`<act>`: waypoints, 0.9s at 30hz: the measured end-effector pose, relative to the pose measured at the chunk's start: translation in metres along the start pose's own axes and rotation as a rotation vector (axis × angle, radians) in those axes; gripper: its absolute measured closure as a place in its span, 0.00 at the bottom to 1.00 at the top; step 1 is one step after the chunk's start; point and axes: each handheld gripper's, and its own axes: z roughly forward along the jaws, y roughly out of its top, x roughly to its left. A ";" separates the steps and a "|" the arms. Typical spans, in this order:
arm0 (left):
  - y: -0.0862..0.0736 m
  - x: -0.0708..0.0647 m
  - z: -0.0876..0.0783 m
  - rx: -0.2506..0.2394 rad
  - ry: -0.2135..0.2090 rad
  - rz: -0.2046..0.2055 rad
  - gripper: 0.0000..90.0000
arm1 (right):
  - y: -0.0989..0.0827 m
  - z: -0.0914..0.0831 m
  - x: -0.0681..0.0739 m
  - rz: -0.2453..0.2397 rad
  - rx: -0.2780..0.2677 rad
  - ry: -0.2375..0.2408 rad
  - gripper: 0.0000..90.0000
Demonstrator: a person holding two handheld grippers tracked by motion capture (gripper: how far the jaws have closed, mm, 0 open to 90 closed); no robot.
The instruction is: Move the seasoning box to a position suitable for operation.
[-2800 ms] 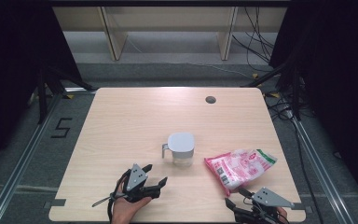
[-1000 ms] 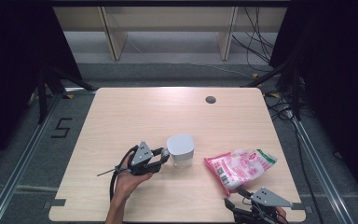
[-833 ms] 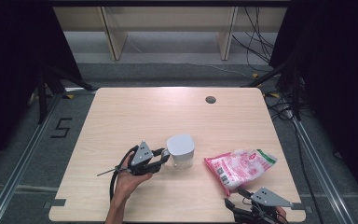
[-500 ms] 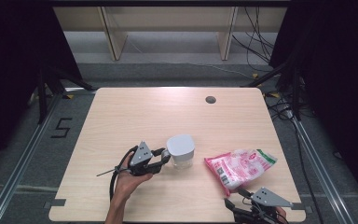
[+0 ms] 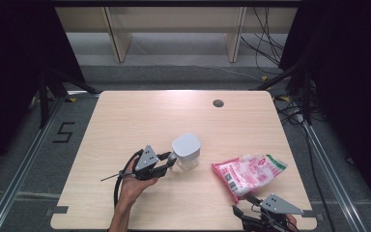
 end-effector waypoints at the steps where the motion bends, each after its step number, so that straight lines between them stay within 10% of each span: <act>1: 0.000 0.000 0.000 0.000 0.000 0.000 0.75 | 0.000 0.000 0.000 0.000 0.000 0.000 0.39; 19: -0.001 0.012 0.003 0.050 0.187 0.053 0.76 | 0.000 -0.001 0.002 0.020 0.006 0.014 0.39; 27: -0.003 0.015 0.008 0.046 0.196 0.035 0.77 | 0.000 0.000 -0.001 -0.021 -0.004 0.008 0.39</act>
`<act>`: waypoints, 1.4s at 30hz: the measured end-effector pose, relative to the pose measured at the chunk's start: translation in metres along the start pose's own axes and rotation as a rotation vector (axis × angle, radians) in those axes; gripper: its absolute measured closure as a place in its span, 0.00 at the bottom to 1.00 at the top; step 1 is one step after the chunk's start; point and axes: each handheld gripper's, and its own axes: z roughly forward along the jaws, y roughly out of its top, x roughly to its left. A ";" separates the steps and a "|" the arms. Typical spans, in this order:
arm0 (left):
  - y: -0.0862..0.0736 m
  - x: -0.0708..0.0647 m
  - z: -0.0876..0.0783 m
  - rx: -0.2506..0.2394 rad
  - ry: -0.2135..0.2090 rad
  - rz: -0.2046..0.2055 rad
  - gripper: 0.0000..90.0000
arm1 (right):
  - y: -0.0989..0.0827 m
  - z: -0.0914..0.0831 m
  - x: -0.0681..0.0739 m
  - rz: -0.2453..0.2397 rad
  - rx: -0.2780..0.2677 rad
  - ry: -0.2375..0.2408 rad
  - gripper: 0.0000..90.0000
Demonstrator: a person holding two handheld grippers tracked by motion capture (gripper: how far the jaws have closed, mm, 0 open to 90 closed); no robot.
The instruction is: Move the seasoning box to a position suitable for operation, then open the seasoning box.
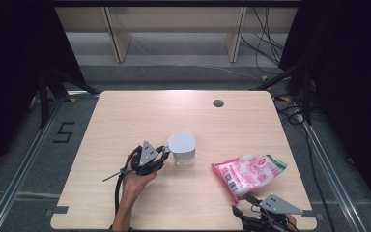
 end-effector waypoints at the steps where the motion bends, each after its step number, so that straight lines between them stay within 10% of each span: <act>1: -0.001 0.001 -0.001 0.001 -0.010 -0.003 0.77 | 0.000 0.000 0.001 0.016 0.007 -0.003 0.39; 20: -0.003 -0.001 -0.007 -0.008 -0.046 -0.031 0.75 | 0.000 0.000 -0.003 0.005 -0.006 -0.001 0.39; 29: 0.013 -0.005 -0.028 -0.022 -0.050 -0.033 0.53 | -0.002 -0.003 -0.002 0.036 0.004 0.001 0.39; 42: 0.031 -0.003 -0.043 -0.111 -0.075 -0.043 0.71 | -0.001 -0.001 -0.003 0.014 -0.003 -0.005 0.39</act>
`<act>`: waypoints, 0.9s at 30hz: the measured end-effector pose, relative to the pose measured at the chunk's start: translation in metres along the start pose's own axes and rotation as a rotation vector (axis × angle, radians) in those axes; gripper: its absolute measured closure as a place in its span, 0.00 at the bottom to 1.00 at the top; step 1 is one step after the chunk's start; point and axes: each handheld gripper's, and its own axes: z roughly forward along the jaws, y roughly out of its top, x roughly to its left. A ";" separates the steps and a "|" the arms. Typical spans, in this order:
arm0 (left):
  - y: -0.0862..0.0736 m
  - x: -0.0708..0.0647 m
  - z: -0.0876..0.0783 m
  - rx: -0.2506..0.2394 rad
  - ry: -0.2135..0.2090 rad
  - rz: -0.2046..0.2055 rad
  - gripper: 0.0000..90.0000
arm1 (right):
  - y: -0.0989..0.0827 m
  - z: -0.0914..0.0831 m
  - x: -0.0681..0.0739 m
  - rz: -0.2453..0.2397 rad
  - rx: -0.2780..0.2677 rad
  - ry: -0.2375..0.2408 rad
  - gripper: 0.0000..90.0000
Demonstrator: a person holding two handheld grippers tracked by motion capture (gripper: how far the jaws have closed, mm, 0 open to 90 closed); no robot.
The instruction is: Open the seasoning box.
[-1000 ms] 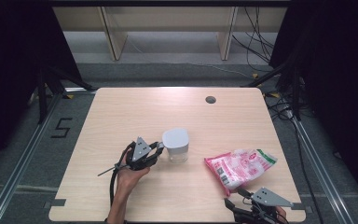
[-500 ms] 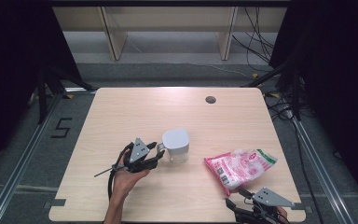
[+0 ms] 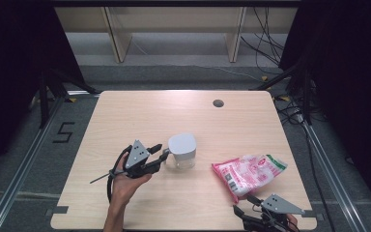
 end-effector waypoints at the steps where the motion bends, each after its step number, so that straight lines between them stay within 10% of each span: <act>1: 0.002 0.001 0.000 -0.002 0.006 0.002 0.78 | 0.000 -0.001 0.000 0.003 -0.002 0.010 0.39; 10: 0.008 0.004 0.006 -0.024 0.015 0.009 0.97 | 0.002 0.004 0.003 -0.013 0.007 0.017 0.39; 27: 0.010 0.005 0.020 -0.011 0.012 -0.013 0.99 | 0.005 0.008 0.004 -0.028 0.005 0.024 0.39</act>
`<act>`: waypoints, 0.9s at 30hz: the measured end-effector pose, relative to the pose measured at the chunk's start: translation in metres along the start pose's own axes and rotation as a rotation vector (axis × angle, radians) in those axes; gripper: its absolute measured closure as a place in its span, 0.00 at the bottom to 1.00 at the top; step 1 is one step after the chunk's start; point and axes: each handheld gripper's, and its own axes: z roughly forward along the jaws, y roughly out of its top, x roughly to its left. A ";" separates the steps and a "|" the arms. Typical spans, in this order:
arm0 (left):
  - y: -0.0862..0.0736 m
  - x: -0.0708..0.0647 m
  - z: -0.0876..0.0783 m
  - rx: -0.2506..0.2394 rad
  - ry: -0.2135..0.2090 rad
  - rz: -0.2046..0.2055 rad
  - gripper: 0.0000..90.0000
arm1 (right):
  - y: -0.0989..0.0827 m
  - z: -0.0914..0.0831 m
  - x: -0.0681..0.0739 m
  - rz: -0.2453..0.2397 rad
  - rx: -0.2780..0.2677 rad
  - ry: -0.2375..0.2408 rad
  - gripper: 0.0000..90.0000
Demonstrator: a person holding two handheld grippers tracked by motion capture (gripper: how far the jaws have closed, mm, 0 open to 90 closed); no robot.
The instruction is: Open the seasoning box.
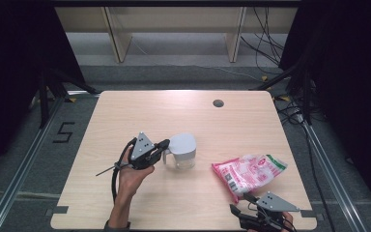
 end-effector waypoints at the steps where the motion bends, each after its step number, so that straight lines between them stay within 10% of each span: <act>1: 0.000 0.000 0.001 -0.006 -0.002 -0.002 0.99 | 0.000 0.000 0.001 0.005 0.002 -0.001 0.39; 14: 0.000 -0.002 0.009 0.032 0.014 0.019 0.99 | 0.007 0.006 -0.001 -0.006 0.005 -0.010 0.40; 27: -0.003 0.002 0.008 0.018 0.016 0.008 0.99 | 0.040 0.038 0.005 -0.130 -0.042 0.041 0.58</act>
